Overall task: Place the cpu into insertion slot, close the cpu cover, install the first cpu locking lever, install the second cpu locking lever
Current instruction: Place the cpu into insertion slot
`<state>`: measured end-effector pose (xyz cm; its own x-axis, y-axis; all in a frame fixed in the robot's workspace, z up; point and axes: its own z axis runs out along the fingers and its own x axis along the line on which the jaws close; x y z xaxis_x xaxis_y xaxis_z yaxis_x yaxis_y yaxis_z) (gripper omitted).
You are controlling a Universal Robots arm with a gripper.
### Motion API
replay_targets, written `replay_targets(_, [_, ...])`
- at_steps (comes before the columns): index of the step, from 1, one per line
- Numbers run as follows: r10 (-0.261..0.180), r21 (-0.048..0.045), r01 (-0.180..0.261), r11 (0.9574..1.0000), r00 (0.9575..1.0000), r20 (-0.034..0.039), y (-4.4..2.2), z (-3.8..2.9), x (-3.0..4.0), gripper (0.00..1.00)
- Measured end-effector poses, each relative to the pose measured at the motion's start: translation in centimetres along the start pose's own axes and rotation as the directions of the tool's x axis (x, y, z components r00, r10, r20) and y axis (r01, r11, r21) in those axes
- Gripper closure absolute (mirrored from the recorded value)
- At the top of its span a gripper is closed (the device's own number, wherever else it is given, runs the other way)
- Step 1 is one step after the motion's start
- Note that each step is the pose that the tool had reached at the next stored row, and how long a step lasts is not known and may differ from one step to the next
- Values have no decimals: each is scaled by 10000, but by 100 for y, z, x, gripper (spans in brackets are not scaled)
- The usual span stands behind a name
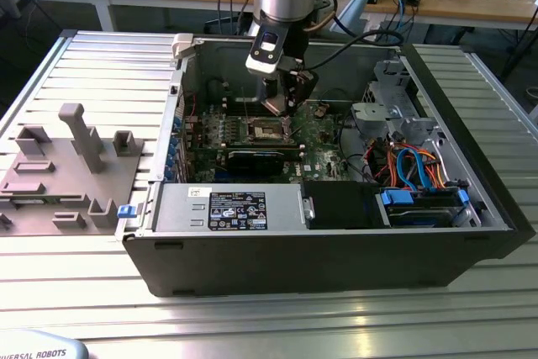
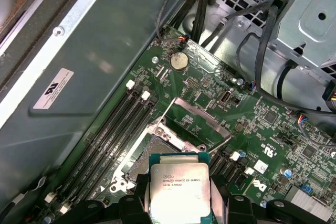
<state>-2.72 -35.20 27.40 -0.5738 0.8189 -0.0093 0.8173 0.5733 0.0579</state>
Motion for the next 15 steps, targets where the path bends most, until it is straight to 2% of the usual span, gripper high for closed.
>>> replay_targets(15, [99,1,-99,10000,10000,5,-1,13,0,45])
